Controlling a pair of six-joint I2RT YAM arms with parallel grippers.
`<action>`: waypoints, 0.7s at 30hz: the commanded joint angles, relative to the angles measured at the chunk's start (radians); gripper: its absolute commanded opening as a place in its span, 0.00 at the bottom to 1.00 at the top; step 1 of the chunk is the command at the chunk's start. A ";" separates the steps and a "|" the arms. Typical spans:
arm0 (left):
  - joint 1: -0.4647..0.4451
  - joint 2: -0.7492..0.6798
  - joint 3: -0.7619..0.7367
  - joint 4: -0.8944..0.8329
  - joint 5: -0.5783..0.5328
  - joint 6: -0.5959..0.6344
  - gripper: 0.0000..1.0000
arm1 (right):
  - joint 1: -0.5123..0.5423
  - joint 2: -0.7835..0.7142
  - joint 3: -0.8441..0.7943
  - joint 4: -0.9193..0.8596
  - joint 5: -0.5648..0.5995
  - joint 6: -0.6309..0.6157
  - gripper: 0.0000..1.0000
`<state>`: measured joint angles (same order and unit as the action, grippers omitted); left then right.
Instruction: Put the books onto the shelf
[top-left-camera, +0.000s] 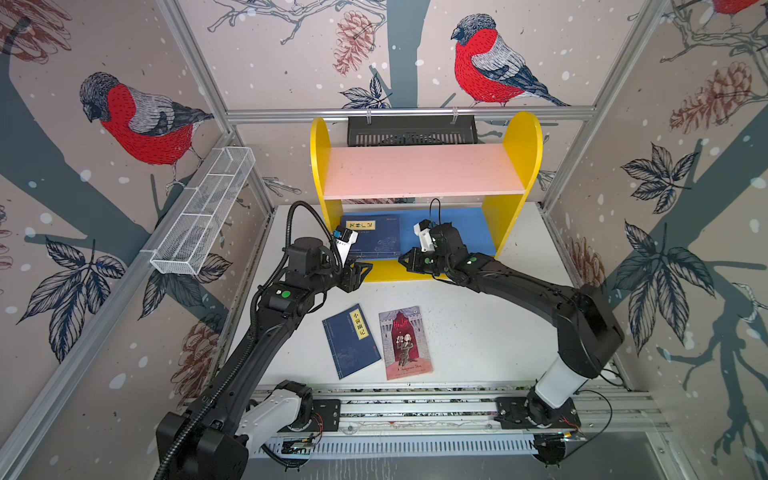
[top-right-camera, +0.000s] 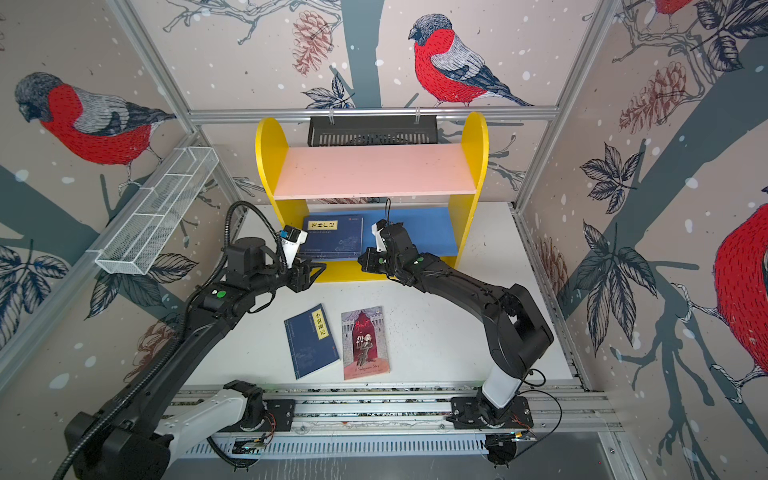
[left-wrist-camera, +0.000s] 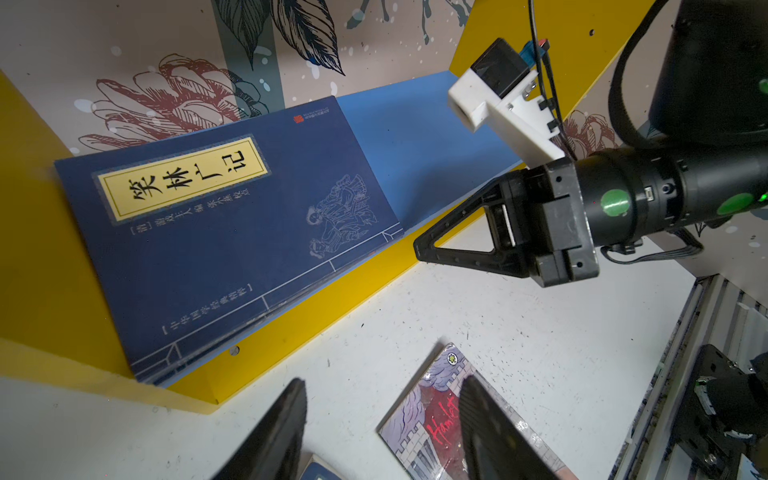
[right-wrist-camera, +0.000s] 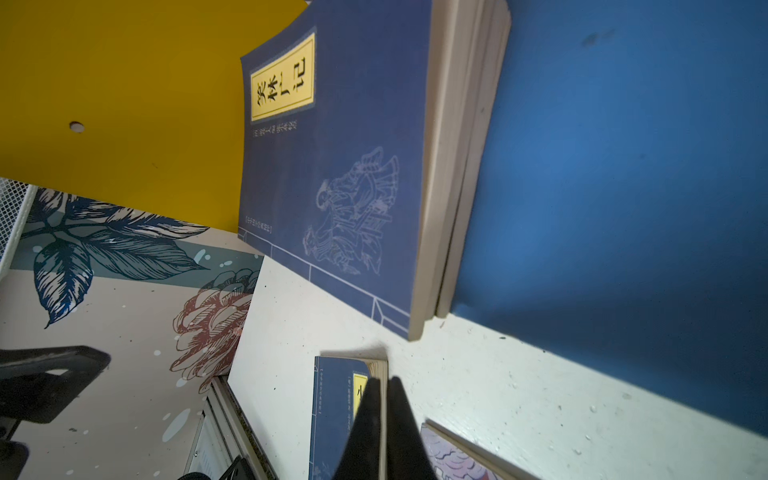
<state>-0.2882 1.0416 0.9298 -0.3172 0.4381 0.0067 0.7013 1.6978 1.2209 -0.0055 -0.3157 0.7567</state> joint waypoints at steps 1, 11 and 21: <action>0.003 -0.002 0.002 0.037 0.006 -0.005 0.59 | 0.002 0.020 0.019 0.006 -0.013 -0.011 0.08; 0.002 -0.005 0.000 0.038 0.004 -0.005 0.59 | 0.000 0.067 0.076 -0.020 -0.019 -0.025 0.08; 0.001 -0.004 -0.003 0.042 0.007 -0.007 0.60 | -0.001 0.066 0.087 -0.045 -0.005 -0.034 0.09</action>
<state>-0.2863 1.0401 0.9276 -0.3141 0.4393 0.0029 0.7006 1.7657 1.2991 -0.0441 -0.3328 0.7361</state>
